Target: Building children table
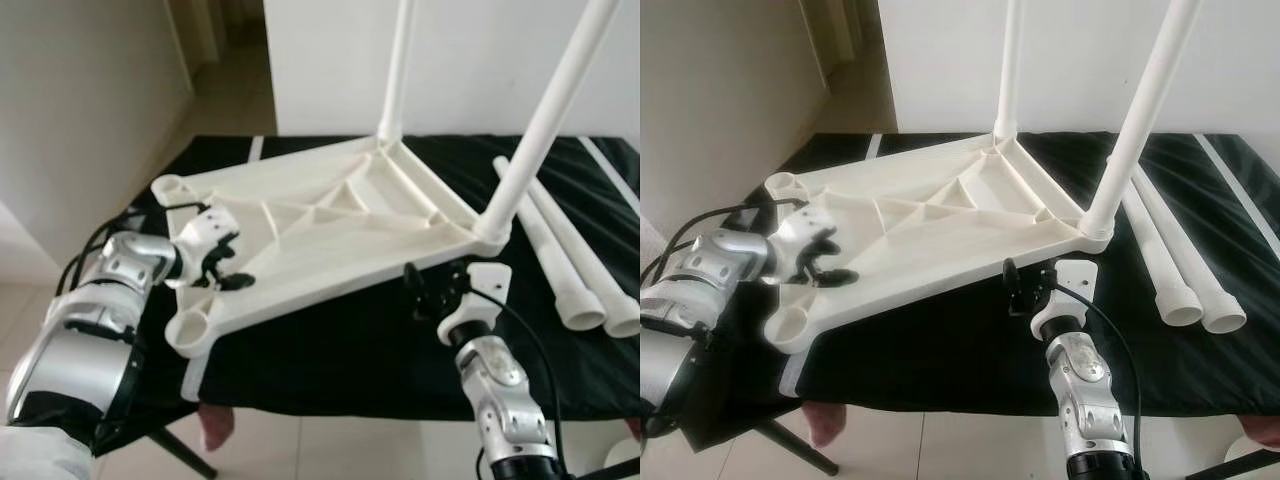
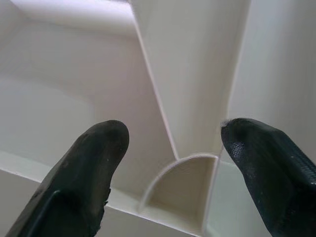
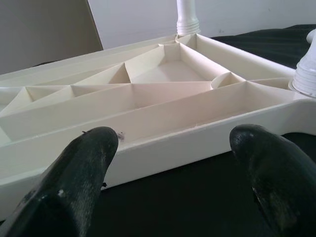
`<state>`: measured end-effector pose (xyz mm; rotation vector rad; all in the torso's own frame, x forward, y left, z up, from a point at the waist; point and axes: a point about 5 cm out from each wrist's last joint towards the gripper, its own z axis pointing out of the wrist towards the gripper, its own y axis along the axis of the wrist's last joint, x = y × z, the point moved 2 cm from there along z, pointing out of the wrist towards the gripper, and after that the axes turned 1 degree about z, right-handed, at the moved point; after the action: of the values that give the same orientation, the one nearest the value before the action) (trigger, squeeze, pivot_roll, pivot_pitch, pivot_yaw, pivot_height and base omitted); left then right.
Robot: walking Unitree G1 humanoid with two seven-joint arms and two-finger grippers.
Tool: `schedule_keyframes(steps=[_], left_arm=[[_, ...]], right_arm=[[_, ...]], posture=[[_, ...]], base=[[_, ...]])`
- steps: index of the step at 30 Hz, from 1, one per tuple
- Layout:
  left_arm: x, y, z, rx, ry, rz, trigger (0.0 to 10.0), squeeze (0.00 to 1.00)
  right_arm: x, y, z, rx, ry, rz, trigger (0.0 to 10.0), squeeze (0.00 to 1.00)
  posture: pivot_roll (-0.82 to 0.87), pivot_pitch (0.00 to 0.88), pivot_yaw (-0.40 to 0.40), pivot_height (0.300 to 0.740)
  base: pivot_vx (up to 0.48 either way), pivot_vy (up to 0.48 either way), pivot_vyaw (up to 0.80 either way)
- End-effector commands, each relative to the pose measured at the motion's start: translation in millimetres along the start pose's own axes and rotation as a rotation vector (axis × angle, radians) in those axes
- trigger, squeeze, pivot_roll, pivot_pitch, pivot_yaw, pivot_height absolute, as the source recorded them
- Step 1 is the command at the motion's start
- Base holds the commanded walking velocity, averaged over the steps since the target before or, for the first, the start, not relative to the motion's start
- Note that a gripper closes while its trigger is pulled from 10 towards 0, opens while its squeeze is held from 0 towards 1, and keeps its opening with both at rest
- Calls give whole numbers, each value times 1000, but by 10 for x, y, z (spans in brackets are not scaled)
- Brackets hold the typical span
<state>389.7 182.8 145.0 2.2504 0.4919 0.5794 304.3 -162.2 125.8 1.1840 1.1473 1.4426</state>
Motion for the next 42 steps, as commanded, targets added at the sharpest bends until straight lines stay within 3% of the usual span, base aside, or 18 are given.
schedule_keyframes(steps=[1, 2, 4, 5, 6, 9, 10, 14, 18, 21, 22, 25, 32, 34, 36, 39, 42], left_arm=[[289, -132, -40, 60, 520, 8, 10000, 0], [289, -132, -40, 60, 520, 8, 10000, 0], [20, -192, 139, 56, 285, 58, 10000, 0], [20, -192, 139, 56, 285, 58, 10000, 0], [-89, -210, 194, 45, 190, 66, 10000, 0], [-179, -218, 229, 28, 110, 72, 10000, 0], [-323, -211, 267, -13, -33, 60, 10000, 0], [-456, -208, 284, -36, -166, 65, 10000, 0], [-489, -207, 286, -41, -198, 73, 10000, 0], [-745, -26, 302, -157, -408, 96, 10000, 0], [-745, -26, 302, -157, -408, 96, 10000, 0], [-993, 100, 284, -235, -550, 139, 10000, 0], [-1194, 168, 203, -278, -660, 167, 10000, 0], [-1347, 231, 69, -315, -746, 183, 10000, 0], [-1400, 255, 4, -329, -775, 179, 10000, 0], [-1423, 257, -51, -333, -792, 184, 10000, 0], [-1311, 249, -94, -329, -747, 151, 10000, 0]], right_arm=[[32, -2, 13, 9, 5, 1, 10000, 0], [32, -2, 13, 9, 5, 1, 10000, 0], [21, -14, 4, 19, 5, -7, 10000, 0], [21, -14, 4, 19, 5, -7, 10000, 0], [13, -18, -5, 23, 2, -9, 10000, 0], [4, -21, -13, 27, -1, -10, 10000, 0], [-6, -29, -23, 33, -4, -10, 10000, 0], [-10, -35, -19, 38, -6, -13, 10000, 0], [-11, -35, -16, 39, -6, -14, 10000, 0], [-73, -130, 66, 85, -50, -34, 10000, 0], [-73, -130, 66, 85, -50, -34, 10000, 0], [-87, -292, 208, 160, -91, -28, 10000, 0], [16, -306, 325, 172, -74, -15, 10000, 0], [62, -285, 354, 165, -58, -16, 10000, 0], [67, -284, 362, 162, -56, -22, 10000, 0], [66, -280, 362, 158, -54, -25, 10000, 0], [25, -289, 338, 153, -62, -33, 10000, 0]], posture=[[-3, 0, 17, 740], [-3, 0, 17, 740], [-2, 0, 17, 740], [-2, 0, 17, 740], [-2, 0, 18, 740], [0, 0, 18, 740], [0, 0, 18, 740], [8, 0, 24, 740], [8, 0, 24, 740], [10, 0, 42, 740], [10, 0, 42, 740], [22, 0, 50, 740], [32, 0, 50, 740], [36, 0, 50, 740], [35, 0, 52, 740], [35, 0, 51, 740], [32, 0, 52, 740]], base=[[0, 0, 0], [0, 0, 0], [0, 0, 0], [0, 0, 0], [0, 0, 0], [0, 0, 0], [0, 0, 0], [0, 0, 0], [0, 0, 0], [0, 0, 0], [0, 0, 0], [0, 0, 0], [0, 0, 0], [0, 0, 0], [0, 0, 0], [0, 0, 0], [0, 0, 0]])
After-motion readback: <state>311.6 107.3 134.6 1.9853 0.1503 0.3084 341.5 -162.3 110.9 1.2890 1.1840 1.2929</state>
